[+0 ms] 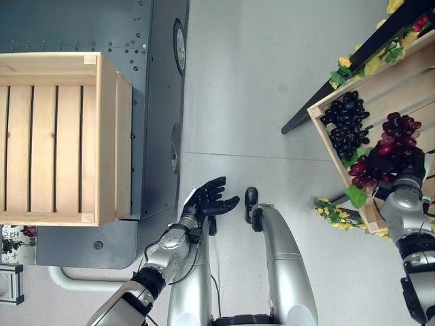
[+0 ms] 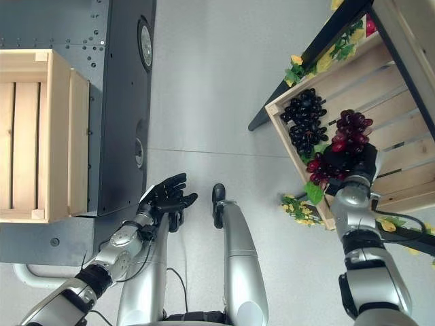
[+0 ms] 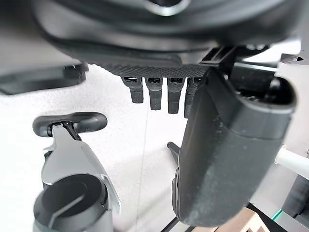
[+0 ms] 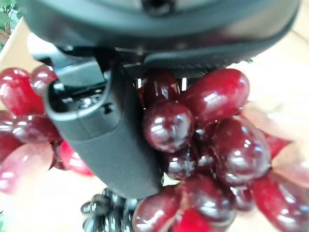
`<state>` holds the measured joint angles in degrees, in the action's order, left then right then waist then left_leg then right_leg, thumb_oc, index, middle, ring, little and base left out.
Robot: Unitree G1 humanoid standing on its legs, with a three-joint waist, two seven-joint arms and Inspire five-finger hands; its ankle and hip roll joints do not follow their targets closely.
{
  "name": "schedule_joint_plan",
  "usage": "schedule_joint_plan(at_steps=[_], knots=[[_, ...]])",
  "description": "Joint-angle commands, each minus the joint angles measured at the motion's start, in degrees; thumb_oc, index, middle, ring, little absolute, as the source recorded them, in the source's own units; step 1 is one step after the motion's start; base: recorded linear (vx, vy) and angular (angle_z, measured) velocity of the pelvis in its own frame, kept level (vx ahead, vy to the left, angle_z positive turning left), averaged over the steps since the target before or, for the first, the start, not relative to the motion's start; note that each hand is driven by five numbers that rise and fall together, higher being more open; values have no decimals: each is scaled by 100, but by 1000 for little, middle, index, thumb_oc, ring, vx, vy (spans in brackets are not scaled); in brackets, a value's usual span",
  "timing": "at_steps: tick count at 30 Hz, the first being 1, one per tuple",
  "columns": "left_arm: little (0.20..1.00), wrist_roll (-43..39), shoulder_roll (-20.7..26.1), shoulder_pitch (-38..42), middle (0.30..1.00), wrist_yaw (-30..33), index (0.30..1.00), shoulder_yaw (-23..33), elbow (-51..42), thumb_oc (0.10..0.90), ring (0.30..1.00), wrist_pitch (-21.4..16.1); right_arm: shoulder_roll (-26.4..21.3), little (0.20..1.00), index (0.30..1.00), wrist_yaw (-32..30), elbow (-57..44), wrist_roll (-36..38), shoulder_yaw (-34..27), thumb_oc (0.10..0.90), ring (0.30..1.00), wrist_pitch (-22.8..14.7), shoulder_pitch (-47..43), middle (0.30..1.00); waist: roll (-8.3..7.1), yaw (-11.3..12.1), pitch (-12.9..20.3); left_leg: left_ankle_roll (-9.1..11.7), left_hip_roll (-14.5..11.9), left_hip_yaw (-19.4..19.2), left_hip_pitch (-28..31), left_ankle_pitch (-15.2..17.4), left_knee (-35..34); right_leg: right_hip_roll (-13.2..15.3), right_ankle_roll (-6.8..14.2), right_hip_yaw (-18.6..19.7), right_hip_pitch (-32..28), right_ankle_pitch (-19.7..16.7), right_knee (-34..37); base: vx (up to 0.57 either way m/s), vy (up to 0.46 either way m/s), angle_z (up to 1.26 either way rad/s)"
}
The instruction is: Pick up the fruits from the basket on one side to the basket on the other side
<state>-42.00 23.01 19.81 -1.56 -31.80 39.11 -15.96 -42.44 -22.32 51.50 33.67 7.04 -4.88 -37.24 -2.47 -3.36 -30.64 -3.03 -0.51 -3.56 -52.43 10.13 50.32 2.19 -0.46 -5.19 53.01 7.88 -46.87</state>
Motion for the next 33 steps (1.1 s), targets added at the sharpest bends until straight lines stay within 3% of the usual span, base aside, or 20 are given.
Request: schedule_joint_plan(at_steps=[1, 15, 16, 33], knots=[[900, -149, -166, -358, 900, -308, 900, -149, -626, 800, 900, -447, -1193, 300, 300, -25, 119, -431, -224, 400, 300, -178, -236, 300, 105, 138, 84, -259, 38, -417, 279, 746, 604, -184, -297, -337, -495, 65, -335, 0, 0, 0], [900, -284, -33, -537, 900, -566, 900, -114, -670, 800, 900, -569, -1706, 300, 300, -34, 773, -978, 184, 400, 300, 451, -811, 300, 130, 230, 84, -245, -7, -449, 364, 692, 570, -176, -324, -359, -605, 149, -331, -1, -2, -1], [900, -291, -18, -552, 900, -560, 900, -130, -684, 800, 900, -582, -1722, 900, 900, -45, 792, -970, 178, 800, 900, 472, -795, 900, 130, 232, 84, -245, -2, -448, 389, 706, 551, -176, -319, -355, -627, 149, -312, 24, -2, 4], [900, -351, 42, -557, 900, -492, 900, -159, -848, 800, 900, -652, -1716, 900, 900, -249, 1102, -925, 135, 800, 900, 947, -662, 900, 179, 193, 84, -277, -13, -536, 535, 764, 355, -198, -326, -316, -697, 205, -197, 3, 0, 0]])
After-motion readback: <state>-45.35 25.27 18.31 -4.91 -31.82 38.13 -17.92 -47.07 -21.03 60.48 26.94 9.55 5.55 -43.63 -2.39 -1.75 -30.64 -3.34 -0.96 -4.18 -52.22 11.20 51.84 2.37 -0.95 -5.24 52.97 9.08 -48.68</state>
